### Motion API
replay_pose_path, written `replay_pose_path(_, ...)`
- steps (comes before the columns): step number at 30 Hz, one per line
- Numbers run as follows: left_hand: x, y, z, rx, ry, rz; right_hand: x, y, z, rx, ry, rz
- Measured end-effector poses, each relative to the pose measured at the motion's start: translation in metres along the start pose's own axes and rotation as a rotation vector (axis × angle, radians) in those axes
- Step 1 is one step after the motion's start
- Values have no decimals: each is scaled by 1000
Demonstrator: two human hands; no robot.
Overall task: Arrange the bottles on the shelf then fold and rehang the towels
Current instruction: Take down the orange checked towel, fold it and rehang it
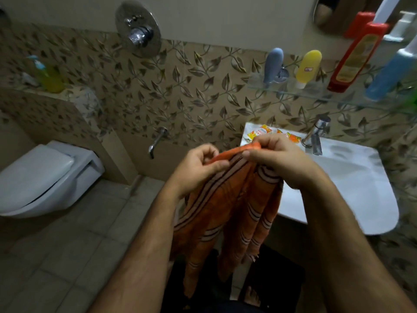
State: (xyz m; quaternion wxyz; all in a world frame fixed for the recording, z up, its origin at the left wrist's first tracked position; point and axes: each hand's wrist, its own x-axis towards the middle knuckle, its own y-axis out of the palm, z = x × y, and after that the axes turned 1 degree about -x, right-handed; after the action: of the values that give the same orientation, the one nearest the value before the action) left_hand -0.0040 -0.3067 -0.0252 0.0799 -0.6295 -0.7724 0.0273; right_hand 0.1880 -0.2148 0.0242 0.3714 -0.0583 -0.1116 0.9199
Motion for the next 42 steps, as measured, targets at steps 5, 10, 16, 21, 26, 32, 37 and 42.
replay_pose_path(5,1,21,28,-104,-118,-60,13,-42,-1,114,7,-162)
replay_pose_path(10,14,38,-9,-17,-8,-134,18,-53,-8,-416,45,88)
replay_pose_path(16,14,58,-44,335,55,-40,26,-39,-22,-273,-63,299)
replay_pose_path(21,6,60,-41,348,37,-141,38,-37,-37,-191,-105,368)
replay_pose_path(26,6,62,-22,53,25,-287,48,-30,-29,-74,-138,207)
replay_pose_path(32,-9,49,6,-155,-77,-463,74,-23,-23,-177,-151,-219)
replay_pose_path(37,-2,26,-20,142,-7,-475,65,-6,-14,-423,-184,40)
replay_pose_path(42,-10,-7,-47,506,-107,-159,69,20,-5,-513,-277,386)
